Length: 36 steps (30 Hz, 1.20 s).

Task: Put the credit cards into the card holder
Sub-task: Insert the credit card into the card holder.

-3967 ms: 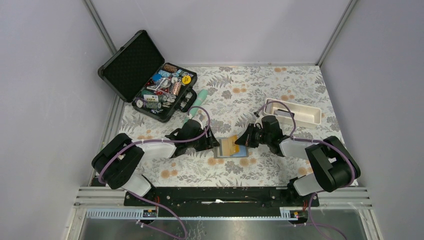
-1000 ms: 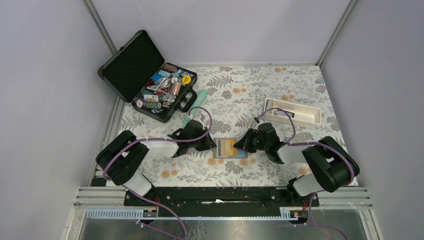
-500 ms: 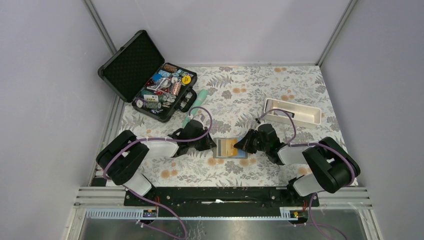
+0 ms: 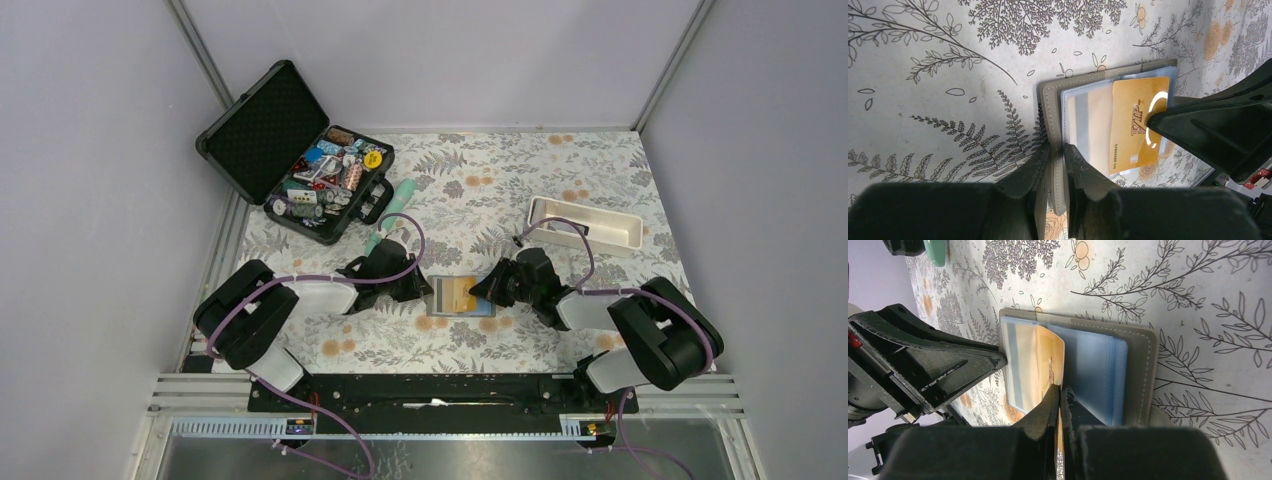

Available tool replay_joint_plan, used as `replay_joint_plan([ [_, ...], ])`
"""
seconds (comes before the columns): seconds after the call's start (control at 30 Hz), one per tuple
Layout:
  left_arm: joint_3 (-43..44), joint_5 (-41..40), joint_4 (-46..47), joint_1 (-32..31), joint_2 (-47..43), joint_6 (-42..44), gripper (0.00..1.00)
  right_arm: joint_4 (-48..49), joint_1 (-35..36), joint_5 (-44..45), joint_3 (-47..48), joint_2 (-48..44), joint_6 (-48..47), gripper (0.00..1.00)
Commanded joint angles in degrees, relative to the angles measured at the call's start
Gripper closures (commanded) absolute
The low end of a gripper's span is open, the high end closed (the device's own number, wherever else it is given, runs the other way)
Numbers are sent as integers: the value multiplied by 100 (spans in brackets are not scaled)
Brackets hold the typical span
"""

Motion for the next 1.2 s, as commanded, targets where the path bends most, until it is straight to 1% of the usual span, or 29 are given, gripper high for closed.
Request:
replay_joint_plan([
  [0.0,-55,-106,-612,-48,205,164,83,-774,52,576,-121,-112,-202,100],
  [0.13,-46,-110,-602,-43,233,164,83,-886,45,605,-95,-175,-296,100],
  [0.43,-36,-94,-590,-50,257,172,83,-521,73,296,-36,310,-254,100],
  [0.73,-3,-56,-578,-47,281,181,83,-708,146,343,58,281,-359,100],
  [1.17,-36,-66,-598,-45,230,187,83,-1030,190,331,-91,42,-339,100],
])
